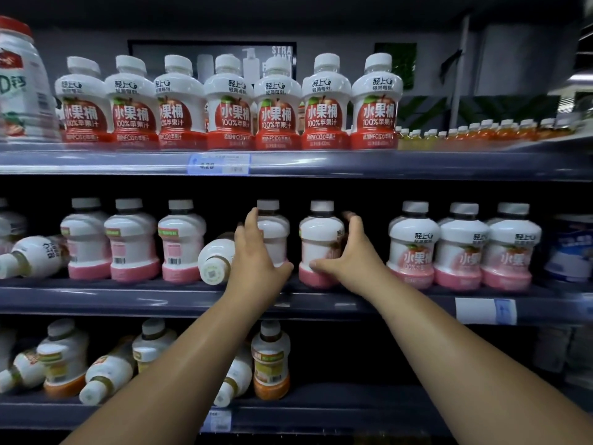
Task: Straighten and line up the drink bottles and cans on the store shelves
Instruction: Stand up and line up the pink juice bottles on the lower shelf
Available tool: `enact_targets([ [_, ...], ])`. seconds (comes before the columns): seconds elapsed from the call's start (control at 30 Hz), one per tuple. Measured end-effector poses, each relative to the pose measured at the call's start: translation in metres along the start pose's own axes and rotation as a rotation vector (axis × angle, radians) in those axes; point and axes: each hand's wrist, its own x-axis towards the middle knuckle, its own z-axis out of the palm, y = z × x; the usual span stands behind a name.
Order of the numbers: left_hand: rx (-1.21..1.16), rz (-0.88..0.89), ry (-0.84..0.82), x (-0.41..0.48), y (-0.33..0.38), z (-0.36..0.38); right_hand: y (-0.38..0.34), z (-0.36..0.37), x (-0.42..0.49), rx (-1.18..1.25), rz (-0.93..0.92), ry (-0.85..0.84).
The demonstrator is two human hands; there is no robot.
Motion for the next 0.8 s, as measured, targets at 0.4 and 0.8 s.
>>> enact_targets([
  [0.4, 0.019, -0.181, -0.126, 0.021, 0.001, 0.018, 0.009, 0.000, -0.008, -0.132, 0.027, 0.053],
  [0.8, -0.127, -0.139, -0.273, 0.021, -0.017, 0.003, 0.019, -0.001, -0.010, -0.132, 0.012, 0.053],
])
